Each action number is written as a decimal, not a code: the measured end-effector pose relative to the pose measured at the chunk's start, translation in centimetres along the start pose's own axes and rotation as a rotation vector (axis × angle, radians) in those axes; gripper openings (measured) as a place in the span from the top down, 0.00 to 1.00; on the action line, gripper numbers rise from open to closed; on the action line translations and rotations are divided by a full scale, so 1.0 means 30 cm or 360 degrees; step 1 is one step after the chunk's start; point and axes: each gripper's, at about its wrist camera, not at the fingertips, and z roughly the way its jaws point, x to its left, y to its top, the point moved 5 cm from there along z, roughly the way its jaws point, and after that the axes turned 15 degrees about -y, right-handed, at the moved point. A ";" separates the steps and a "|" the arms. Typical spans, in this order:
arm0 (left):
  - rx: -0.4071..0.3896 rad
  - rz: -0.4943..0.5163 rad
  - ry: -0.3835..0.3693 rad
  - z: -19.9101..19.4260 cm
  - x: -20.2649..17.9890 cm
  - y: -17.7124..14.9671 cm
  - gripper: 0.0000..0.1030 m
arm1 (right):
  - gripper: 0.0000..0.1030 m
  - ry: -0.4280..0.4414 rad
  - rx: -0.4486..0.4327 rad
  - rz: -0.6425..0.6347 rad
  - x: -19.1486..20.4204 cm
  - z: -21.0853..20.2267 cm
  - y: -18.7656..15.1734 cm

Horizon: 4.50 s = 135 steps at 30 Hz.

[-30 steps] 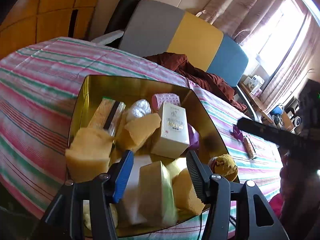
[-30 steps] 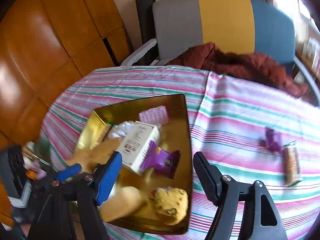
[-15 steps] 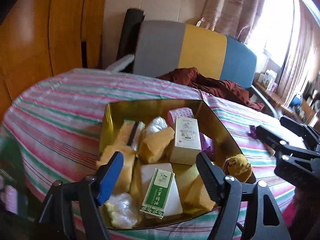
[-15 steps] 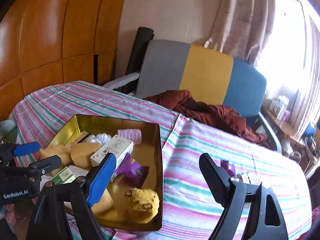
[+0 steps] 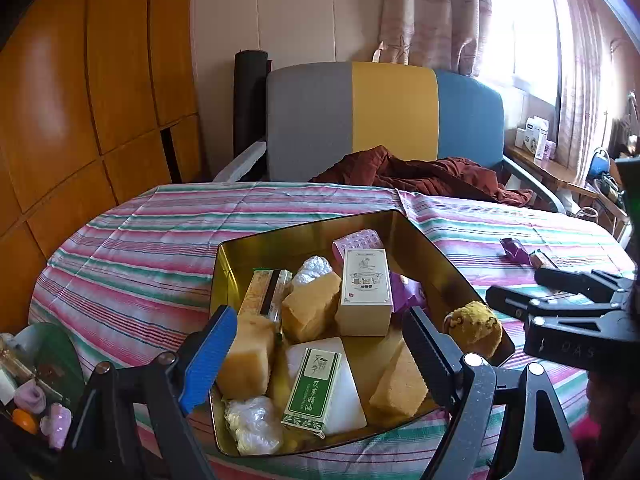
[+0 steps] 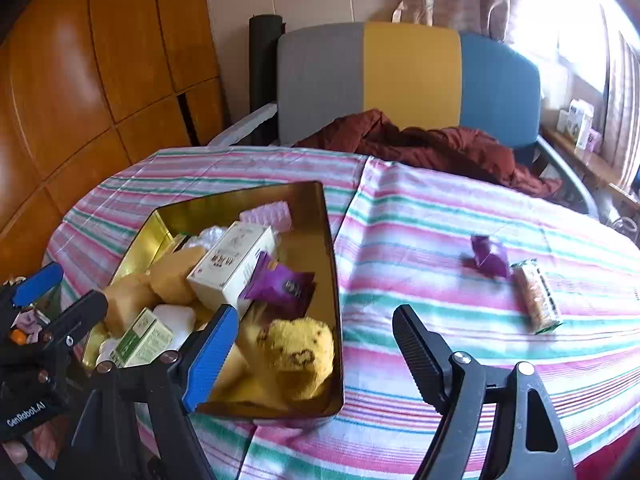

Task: Organize objects
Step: 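Withdraw both grippers from the tray toward the remaining packets, then grasp the purple packet with the left gripper, then grasp the cracker packet with the right gripper while the left holds the purple packet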

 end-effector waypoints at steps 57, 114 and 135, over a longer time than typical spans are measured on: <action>0.0165 0.0426 -0.0211 0.229 -0.417 0.159 0.17 | 0.21 -0.0544 0.0363 0.0578 -0.945 0.335 0.020; 0.0960 0.0535 -0.0689 0.930 -0.937 0.058 0.66 | 0.21 -0.0451 0.0616 0.0725 -1.046 0.433 -0.048; 0.0724 0.0435 -0.0699 0.595 -0.870 -0.174 0.66 | 0.23 -0.0427 0.0605 0.0253 -0.828 0.600 -0.025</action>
